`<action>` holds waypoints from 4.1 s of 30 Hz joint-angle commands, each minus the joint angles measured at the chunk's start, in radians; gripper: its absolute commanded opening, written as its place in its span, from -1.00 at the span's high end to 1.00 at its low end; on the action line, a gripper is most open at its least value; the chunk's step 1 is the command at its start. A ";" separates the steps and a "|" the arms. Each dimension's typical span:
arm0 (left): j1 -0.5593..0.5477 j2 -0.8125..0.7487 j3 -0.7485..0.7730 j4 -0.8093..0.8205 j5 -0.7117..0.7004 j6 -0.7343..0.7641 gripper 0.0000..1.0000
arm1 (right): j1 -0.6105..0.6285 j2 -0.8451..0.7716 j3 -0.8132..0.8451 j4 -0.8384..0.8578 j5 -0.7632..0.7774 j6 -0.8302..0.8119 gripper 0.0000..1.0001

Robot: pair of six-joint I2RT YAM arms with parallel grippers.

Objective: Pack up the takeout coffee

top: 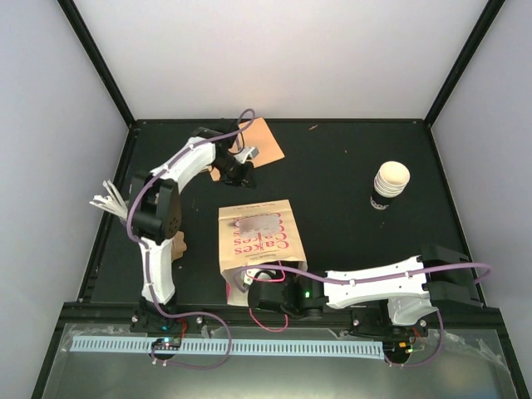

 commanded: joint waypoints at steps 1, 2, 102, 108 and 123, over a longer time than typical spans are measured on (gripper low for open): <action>0.004 0.088 0.055 -0.036 0.054 0.022 0.82 | -0.006 -0.012 -0.006 0.021 -0.010 -0.007 0.08; 0.003 0.108 0.064 -0.040 0.066 0.025 0.81 | -0.006 -0.009 -0.006 0.021 -0.013 -0.008 0.08; -0.121 0.227 -0.318 0.205 0.525 0.037 0.77 | -0.065 -0.038 -0.017 -0.034 -0.070 -0.011 0.11; -0.126 0.248 -0.317 0.229 0.559 0.046 0.76 | -0.064 0.028 0.025 -0.115 -0.115 0.101 0.15; -0.147 0.285 -0.292 0.216 0.665 0.102 0.73 | -0.064 0.070 0.015 -0.075 -0.071 0.201 0.14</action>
